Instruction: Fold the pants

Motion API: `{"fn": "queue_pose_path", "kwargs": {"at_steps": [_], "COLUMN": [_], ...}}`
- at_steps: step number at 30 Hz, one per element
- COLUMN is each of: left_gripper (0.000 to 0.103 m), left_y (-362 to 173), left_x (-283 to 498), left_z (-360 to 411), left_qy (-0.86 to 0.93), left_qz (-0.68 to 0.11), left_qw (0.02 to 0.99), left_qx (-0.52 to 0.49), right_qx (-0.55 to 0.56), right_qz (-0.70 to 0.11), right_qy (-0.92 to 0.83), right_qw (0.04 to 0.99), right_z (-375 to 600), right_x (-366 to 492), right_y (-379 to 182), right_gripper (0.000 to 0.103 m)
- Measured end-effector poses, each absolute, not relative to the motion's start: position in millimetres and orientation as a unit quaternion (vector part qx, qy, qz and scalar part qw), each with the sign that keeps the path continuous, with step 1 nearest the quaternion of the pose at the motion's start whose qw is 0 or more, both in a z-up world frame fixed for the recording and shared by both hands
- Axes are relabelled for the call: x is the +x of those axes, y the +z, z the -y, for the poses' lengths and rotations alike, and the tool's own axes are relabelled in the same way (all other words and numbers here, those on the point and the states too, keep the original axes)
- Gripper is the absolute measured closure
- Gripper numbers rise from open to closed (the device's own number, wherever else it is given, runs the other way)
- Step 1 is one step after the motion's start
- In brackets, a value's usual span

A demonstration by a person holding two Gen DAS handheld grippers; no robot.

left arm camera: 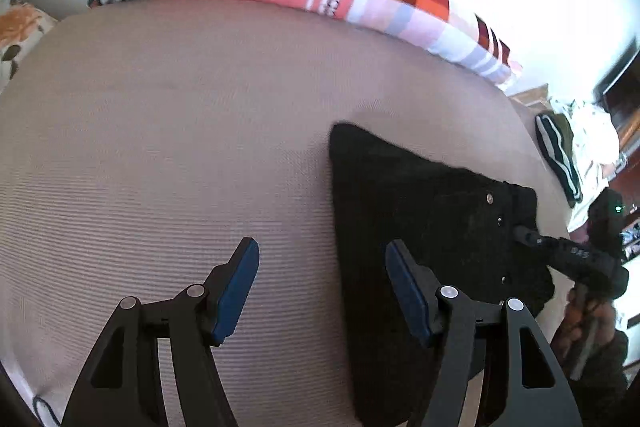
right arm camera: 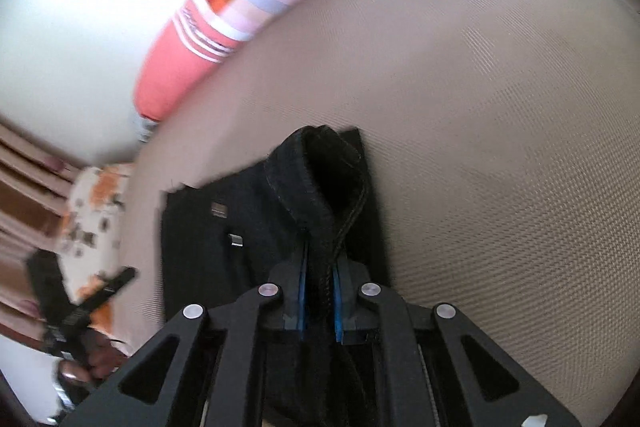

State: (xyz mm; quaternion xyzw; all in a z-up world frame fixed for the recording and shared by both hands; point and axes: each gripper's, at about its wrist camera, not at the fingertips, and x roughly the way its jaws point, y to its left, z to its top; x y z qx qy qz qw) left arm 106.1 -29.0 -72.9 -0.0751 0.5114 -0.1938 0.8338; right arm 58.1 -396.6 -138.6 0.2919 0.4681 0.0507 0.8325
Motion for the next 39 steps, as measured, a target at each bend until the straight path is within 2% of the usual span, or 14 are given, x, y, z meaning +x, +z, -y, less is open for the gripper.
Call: {"fn": "queue_pose_path", "kwargs": {"at_steps": [4, 5, 9, 19, 35, 37, 39], "left_gripper": [0.036, 0.036, 0.036, 0.036, 0.036, 0.036, 0.036], "left_y": [-92.6, -96.4, -107.1, -106.2, -101.9, -101.4, -101.5], "left_x": [107.4, 106.6, 102.7, 79.4, 47.4, 47.6, 48.6], "left_z": [46.5, 49.3, 56.0, 70.1, 78.7, 77.1, 76.6], "left_qy": [-0.196, -0.195, -0.189, -0.195, -0.209, -0.209, -0.209], "left_qz": [-0.535, -0.538, -0.55, -0.548, -0.539, -0.538, -0.539], "left_qw": [0.819, 0.818, 0.812, 0.813, 0.816, 0.817, 0.816], "left_qx": [-0.06, -0.053, -0.038, -0.007, 0.001, 0.004, 0.003], "right_qx": [0.296, 0.291, 0.261, 0.206, 0.224, 0.222, 0.222], "right_qz": [-0.472, -0.474, -0.485, -0.508, -0.511, -0.508, -0.506], "right_qy": [0.05, 0.046, 0.037, 0.02, 0.024, 0.029, 0.029], "right_qw": [0.829, 0.83, 0.834, 0.836, 0.83, 0.831, 0.833], "right_z": [398.2, 398.1, 389.5, 365.6, 368.6, 368.5, 368.2], "right_x": [59.9, 59.2, 49.5, 18.8, -8.7, -10.3, -12.5], "right_y": [-139.3, -137.9, -127.9, -109.5, -107.5, -107.0, -104.2], "right_gripper": [0.089, 0.083, 0.081, 0.08, 0.079, 0.08, 0.088]}}
